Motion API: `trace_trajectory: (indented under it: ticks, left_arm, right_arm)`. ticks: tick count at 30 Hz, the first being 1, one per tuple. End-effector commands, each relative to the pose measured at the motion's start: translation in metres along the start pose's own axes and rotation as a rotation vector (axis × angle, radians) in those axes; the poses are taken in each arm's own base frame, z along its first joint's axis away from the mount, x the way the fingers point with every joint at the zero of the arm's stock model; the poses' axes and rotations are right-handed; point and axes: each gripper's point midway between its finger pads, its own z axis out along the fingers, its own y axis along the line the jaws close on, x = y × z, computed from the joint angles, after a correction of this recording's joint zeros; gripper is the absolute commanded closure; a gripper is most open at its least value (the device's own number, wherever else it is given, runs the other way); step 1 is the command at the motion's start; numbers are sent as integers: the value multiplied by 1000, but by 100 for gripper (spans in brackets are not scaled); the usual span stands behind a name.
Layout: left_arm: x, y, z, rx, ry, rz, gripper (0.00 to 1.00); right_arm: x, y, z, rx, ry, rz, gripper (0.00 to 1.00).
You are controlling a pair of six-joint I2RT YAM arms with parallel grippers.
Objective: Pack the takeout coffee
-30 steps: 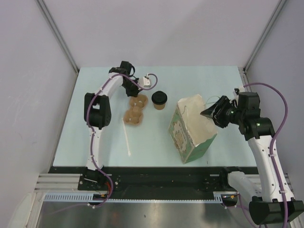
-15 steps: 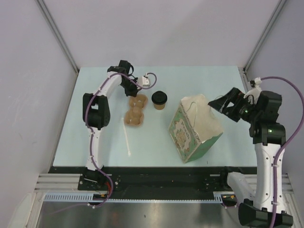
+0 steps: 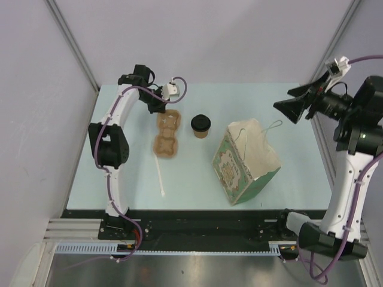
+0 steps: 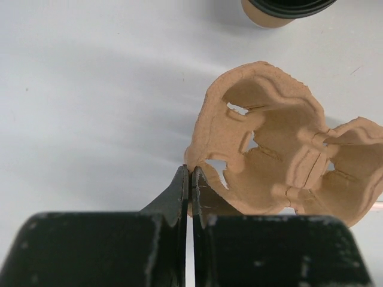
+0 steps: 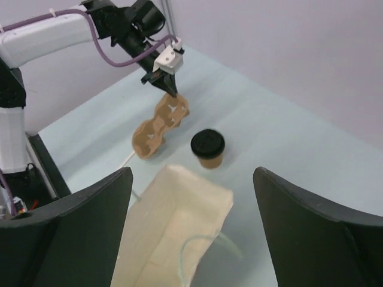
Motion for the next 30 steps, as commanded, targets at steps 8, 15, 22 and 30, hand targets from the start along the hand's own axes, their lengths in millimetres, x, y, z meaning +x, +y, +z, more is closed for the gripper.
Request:
trace_trajectory:
  ticks: [8, 15, 22, 30]
  left_arm:
    - [-56, -18, -106, -71, -243, -132, 100]
    - [-63, -40, -123, -68, -280, -143, 100]
    - [-64, -61, -127, -50, -308, -148, 100]
    - [-62, -68, -126, -40, -308, -144, 100]
  right_arm:
    - [46, -6, 67, -314, 357, -526, 26]
    - [102, -6, 98, -468, 539, -651, 30]
    - [138, -12, 105, -547, 647, -726, 34]
    - [157, -6, 91, -581, 708, -772, 34]
